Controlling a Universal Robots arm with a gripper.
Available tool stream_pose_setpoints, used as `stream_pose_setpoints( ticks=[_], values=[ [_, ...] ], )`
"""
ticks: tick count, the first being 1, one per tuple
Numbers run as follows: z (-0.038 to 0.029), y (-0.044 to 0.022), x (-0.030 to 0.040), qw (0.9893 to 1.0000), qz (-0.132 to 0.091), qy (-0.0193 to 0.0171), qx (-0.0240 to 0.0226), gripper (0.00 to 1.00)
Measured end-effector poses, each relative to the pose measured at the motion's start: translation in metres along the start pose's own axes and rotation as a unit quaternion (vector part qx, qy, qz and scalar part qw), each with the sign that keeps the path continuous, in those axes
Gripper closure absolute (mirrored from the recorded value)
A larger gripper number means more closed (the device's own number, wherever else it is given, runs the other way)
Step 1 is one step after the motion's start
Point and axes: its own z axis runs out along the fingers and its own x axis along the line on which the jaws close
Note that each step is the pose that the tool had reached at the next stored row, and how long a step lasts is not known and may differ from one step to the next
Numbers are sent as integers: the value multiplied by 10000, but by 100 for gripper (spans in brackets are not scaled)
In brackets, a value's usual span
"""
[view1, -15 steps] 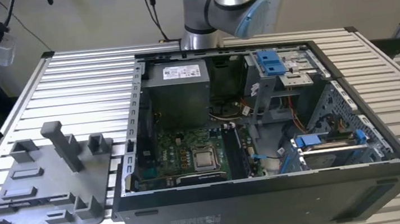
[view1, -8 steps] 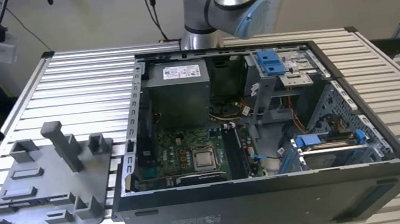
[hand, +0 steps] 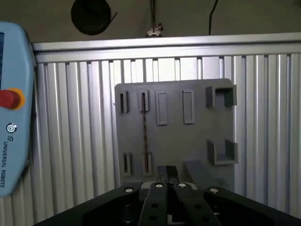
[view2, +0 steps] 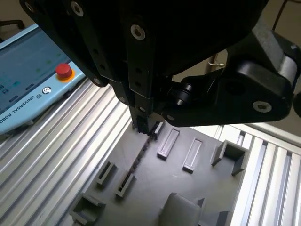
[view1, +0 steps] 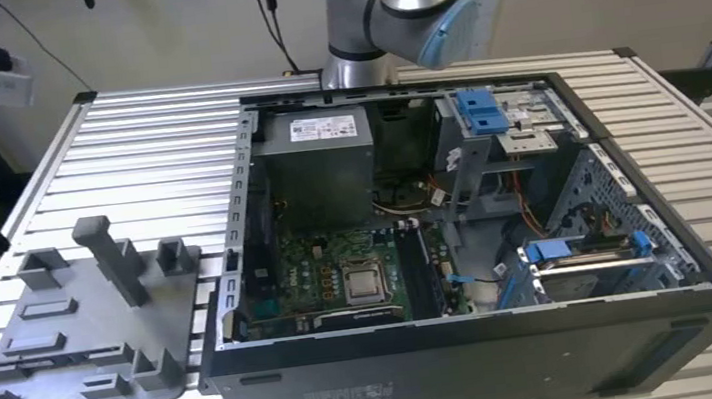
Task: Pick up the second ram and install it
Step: 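Pick up the second ram and move it above second insertion slot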
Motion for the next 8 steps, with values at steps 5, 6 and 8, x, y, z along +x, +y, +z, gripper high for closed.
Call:
stream_pose_setpoints(
  ticks=[5, 6, 8],
  values=[
    [5, 0, 0, 10000, -84, 0, 2, 89],
    [5, 0, 0, 10000, -85, 0, 2, 89],
    [6, 0, 0, 10000, -85, 0, 3, 89]
  ],
)
